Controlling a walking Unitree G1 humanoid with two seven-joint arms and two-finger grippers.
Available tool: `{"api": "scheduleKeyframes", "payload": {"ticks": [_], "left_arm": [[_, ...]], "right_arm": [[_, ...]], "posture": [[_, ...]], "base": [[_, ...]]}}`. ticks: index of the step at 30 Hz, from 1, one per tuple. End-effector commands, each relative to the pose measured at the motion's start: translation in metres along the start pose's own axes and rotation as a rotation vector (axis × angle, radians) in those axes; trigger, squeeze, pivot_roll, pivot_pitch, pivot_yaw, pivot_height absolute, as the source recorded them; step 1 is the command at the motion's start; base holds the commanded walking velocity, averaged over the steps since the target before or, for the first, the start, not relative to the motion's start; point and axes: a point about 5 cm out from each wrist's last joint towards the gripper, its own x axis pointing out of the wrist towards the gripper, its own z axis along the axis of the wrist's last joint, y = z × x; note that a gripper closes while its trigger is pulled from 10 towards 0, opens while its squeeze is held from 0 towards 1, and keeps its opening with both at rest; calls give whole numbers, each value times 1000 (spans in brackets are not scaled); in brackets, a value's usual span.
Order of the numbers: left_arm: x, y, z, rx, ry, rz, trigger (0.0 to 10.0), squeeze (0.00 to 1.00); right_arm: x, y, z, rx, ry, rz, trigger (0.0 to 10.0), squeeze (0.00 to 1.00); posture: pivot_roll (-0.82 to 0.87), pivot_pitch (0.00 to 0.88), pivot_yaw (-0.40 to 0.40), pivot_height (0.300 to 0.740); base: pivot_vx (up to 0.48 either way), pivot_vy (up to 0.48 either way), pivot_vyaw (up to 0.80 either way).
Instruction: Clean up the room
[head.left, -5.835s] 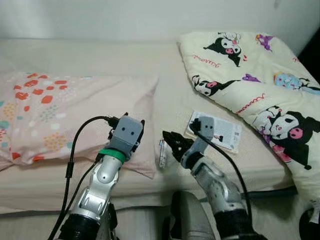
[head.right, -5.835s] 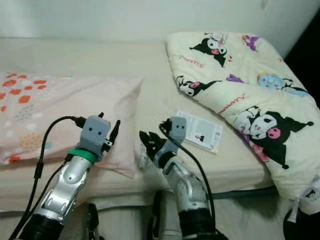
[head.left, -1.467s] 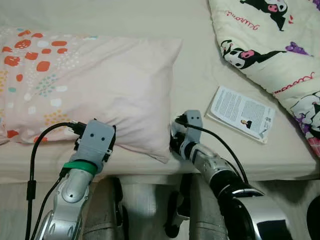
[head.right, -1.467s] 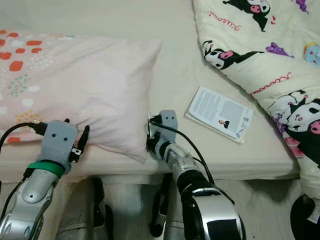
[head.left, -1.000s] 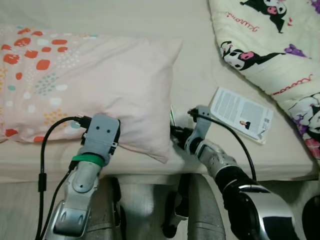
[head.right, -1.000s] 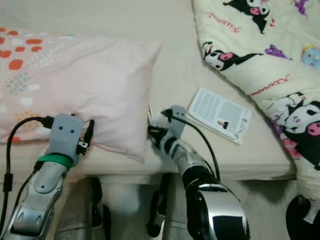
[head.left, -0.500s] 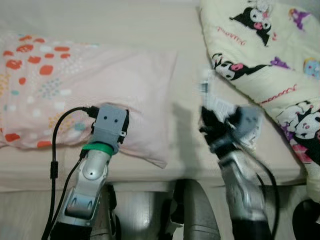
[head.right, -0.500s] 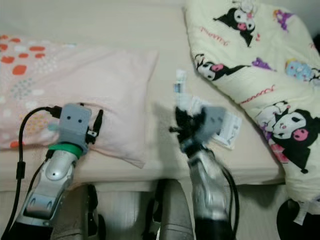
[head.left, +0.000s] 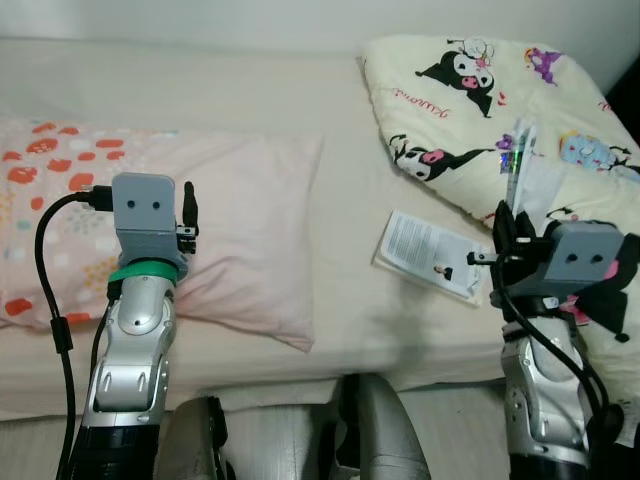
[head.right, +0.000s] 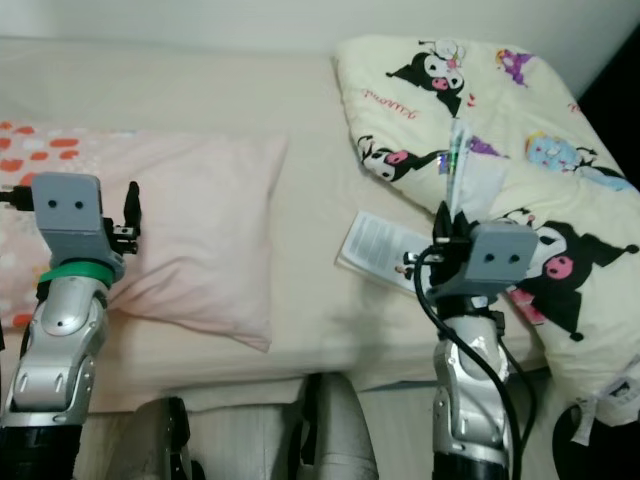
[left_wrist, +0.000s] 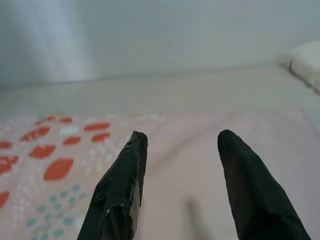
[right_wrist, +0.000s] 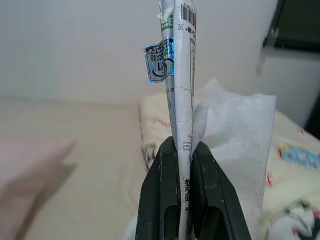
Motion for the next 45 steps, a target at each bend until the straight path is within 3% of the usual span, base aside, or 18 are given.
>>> {"api": "scheduleKeyframes", "payload": {"ticks": [1, 6, 18, 24, 32, 36, 45], "left_arm": [[0, -1, 0, -11, -1, -3, 10000, 0], [4, -17, 1, -36, -10, -56, 10000, 0], [10, -51, -3, -69, 18, -183, 10000, 0], [9, -58, -5, -71, 23, -211, 10000, 0], [8, -64, -7, -71, 27, -233, 10000, 0], [5, -67, -8, -67, 24, -248, 10000, 0], [3, -67, -8, -61, 22, -255, 10000, 0]], "right_arm": [[-2, -1, -4, 0, 17, -9, 10000, 0], [0, 7, -9, -5, 16, 1, 10000, 0], [-4, 7, -18, -20, 55, -5, 10000, 0], [-5, 8, -20, -26, 59, -10, 10000, 0], [-3, 22, -21, -23, 72, 13, 10000, 0], [3, 38, -22, 6, 68, 48, 10000, 0], [4, 49, -21, 28, 65, 69, 10000, 0]], "posture": [[-100, 11, -25, 654], [-88, 0, -32, 674], [-109, 0, -23, 718], [-115, 0, -17, 733], [-118, 0, -10, 738], [-110, 2, -5, 738], [-103, 10, -1, 738]], "base": [[0, 0, 0], [0, 0, 0], [0, 0, 0], [0, 0, 0], [0, 0, 0], [-64, 0, 0], [-304, 0, 0]]}}
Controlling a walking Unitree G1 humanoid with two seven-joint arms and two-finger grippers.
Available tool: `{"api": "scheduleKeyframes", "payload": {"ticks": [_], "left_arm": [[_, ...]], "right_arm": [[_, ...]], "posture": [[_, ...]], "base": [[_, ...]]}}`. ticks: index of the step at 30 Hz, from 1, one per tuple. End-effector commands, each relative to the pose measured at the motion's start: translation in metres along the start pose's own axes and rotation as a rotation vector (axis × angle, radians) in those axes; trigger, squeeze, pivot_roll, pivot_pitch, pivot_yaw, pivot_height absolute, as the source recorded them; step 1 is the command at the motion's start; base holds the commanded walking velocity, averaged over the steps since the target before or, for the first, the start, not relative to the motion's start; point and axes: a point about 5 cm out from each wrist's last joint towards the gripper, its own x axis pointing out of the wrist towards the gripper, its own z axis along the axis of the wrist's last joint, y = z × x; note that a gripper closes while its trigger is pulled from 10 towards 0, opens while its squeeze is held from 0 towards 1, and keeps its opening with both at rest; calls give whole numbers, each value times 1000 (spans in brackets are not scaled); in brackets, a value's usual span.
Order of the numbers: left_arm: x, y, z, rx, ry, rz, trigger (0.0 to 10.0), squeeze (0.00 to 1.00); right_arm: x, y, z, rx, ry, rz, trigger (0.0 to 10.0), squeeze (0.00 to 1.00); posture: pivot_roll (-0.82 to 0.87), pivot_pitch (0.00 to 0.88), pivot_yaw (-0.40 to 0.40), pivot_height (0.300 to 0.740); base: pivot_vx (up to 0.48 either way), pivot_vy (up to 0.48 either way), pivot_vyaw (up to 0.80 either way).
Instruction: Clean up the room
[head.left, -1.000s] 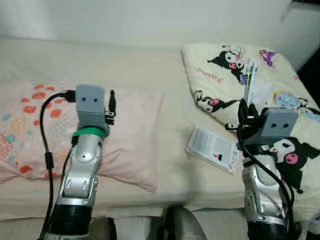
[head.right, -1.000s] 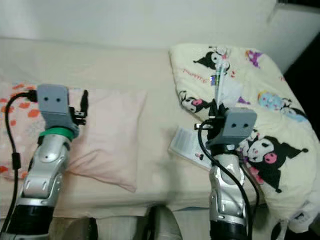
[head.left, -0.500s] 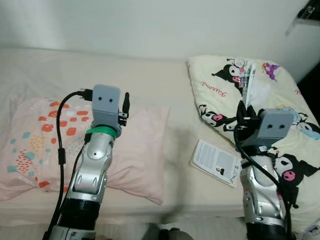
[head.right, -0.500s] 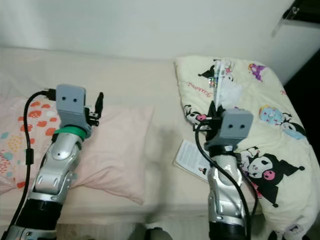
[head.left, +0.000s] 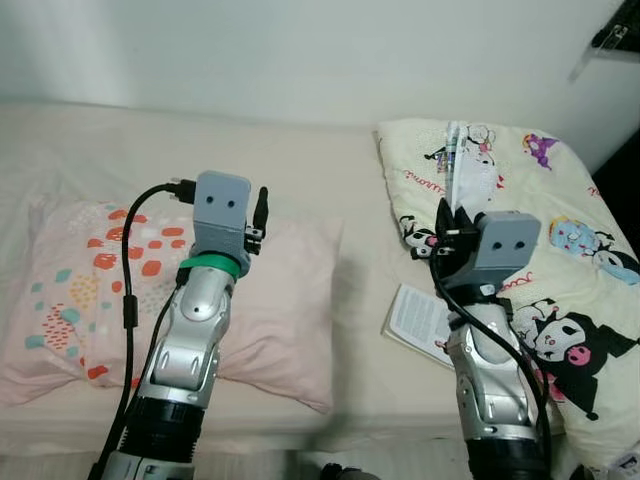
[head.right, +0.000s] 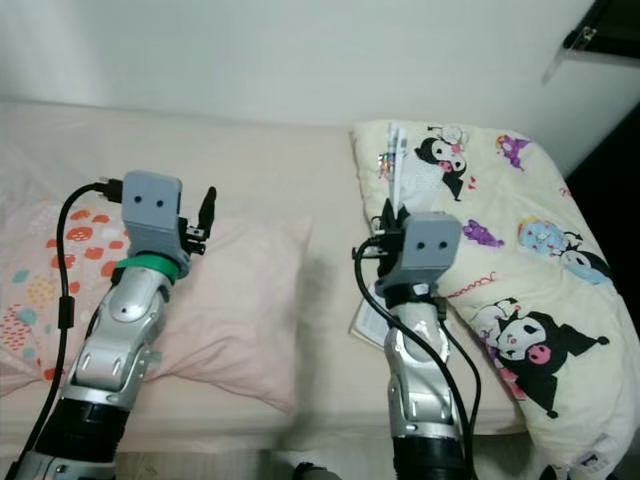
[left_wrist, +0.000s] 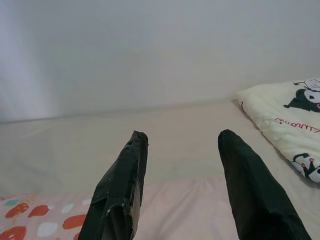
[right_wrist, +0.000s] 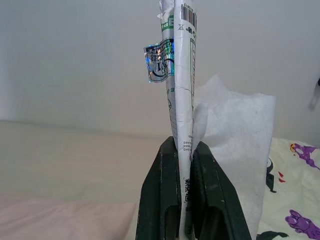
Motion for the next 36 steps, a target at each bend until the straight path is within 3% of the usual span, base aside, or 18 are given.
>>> {"api": "scheduleKeyframes", "payload": {"ticks": [1, 30, 36], "left_arm": [[-4, -4, -6, 5, 16, -18, 10000, 0], [-5, -6, -5, 16, 14, -29, 10000, 0], [-5, -7, -7, 28, 32, -39, 10000, 0]], "right_arm": [[-2, 1, -4, -1, 15, -1, 10000, 0], [0, 8, -6, 5, 26, 19, 10000, 0], [2, 9, -6, -4, 24, 39, 10000, 0]], "posture": [[-103, 10, -1, 738], [-97, 11, 3, 738], [-95, 10, 4, 738]], "base": [[-356, 0, 0], [-366, 0, 0], [-55, 0, 723]]}}
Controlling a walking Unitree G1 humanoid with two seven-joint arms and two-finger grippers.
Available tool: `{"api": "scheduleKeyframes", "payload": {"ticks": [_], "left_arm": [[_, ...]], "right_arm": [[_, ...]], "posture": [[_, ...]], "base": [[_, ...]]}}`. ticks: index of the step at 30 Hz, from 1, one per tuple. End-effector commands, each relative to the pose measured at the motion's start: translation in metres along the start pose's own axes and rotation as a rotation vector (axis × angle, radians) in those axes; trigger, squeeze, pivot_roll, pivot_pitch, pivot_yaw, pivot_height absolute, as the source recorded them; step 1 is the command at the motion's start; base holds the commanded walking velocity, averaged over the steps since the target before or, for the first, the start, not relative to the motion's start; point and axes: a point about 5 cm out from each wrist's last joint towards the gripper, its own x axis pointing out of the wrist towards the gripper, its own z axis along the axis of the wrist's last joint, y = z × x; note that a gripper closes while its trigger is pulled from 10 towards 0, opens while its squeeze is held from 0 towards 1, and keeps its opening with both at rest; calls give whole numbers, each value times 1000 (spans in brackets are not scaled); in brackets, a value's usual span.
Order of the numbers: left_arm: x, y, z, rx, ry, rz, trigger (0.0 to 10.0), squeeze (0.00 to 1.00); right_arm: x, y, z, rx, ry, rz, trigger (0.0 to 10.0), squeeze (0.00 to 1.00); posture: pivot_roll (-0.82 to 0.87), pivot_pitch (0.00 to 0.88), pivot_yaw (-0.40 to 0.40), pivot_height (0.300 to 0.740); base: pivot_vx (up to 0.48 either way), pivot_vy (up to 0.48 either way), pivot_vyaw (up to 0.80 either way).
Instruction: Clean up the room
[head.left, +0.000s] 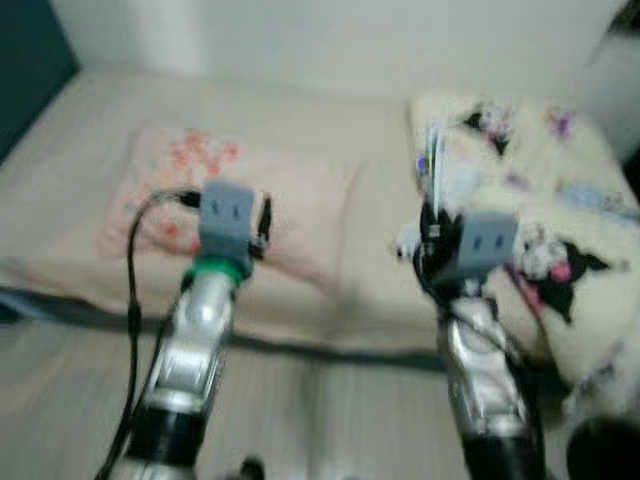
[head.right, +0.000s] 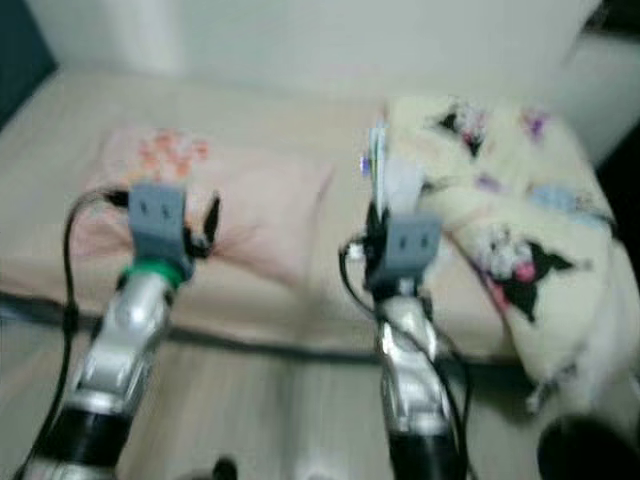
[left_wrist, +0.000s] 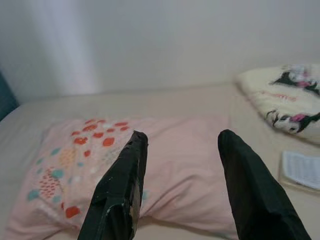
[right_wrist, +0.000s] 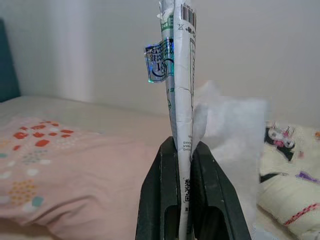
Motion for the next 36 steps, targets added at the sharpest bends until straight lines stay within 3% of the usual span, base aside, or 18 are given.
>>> {"api": "scheduleKeyframes", "payload": {"ticks": [1, 9, 21, 36], "left_arm": [[-3, 6, -7, 15, 34, 13, 10000, 0], [-3, 7, -10, 31, 53, 1, 10000, 0], [-3, 6, -9, 43, 67, -7, 10000, 0], [-3, 9, -11, 89, 72, 6, 10000, 0]], "right_arm": [[0, 1, 0, 6, 1, 2, 10000, 0], [1, 5, 1, 6, -10, 22, 10000, 0], [4, 33, 8, 49, -50, 181, 10000, 0], [0, 48, 9, 86, -53, 291, 10000, 0]], "posture": [[-95, 10, 4, 738], [-100, 7, 13, 738], [-96, 8, 21, 738], [-96, 14, 26, 738]], "base": [[0, 0, 756], [0, 0, 744], [0, 0, 741], [0, 0, 729]]}}
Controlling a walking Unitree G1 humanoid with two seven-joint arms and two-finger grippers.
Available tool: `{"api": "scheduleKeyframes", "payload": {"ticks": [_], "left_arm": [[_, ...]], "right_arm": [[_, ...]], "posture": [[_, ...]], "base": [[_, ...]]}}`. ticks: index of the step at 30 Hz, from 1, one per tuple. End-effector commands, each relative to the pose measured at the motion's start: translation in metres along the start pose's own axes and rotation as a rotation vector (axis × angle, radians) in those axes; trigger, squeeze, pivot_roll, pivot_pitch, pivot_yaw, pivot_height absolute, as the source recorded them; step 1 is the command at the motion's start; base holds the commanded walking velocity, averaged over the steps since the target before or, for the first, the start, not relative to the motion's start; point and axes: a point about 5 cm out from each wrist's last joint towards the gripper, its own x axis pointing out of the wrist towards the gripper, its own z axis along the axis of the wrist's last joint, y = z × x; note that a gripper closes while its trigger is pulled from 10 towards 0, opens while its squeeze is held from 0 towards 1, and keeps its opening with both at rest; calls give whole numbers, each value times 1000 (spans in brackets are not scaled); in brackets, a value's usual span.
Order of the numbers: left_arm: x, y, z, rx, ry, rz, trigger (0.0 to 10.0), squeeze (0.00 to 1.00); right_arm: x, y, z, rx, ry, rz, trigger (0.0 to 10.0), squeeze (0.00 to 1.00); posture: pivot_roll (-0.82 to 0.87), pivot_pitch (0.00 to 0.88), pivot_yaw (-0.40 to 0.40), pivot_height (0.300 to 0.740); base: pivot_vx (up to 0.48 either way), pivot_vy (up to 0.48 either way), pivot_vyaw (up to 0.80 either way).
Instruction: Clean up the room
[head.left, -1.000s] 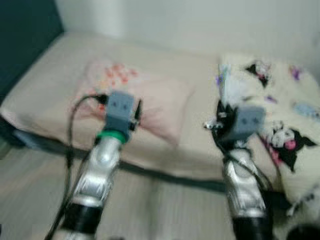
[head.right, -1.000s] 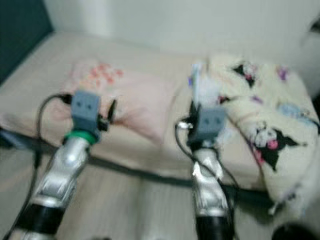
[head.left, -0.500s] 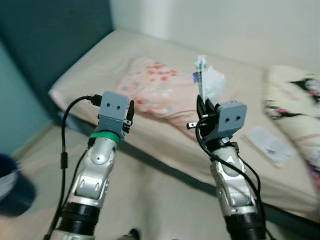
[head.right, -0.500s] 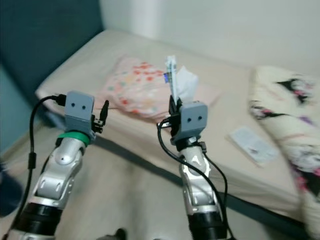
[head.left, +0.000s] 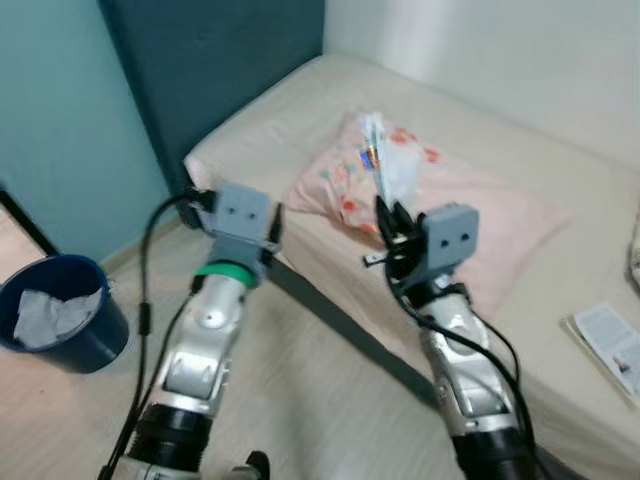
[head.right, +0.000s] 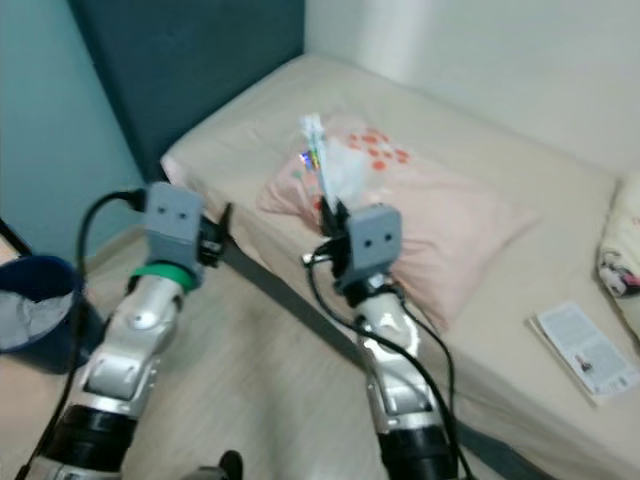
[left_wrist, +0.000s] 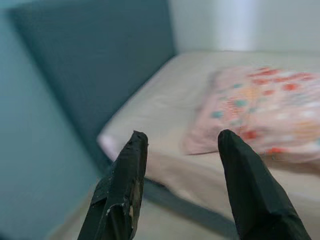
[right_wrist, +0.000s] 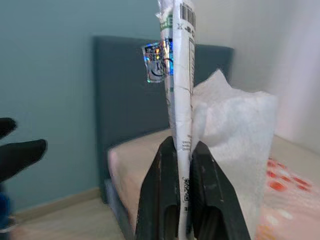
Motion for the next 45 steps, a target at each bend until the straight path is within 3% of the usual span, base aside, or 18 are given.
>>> {"api": "scheduleKeyframes", "payload": {"ticks": [1, 20, 45], "left_arm": [[-1, -2, -4, 14, 20, 3, 10000, 0], [1, 6, -11, 59, 61, 69, 10000, 0], [4, 6, -14, 92, 85, 105, 10000, 0]], "right_arm": [[-3, 0, -3, 8, 13, 8, 10000, 0], [-5, -1, -5, 12, 23, 25, 10000, 0], [-7, 3, -5, 28, 22, 52, 10000, 0]], "posture": [[-96, 14, 26, 738], [-92, 7, 23, 738], [-98, 19, 26, 738]], "base": [[0, 0, 725], [0, 0, 723], [59, 0, 723]]}}
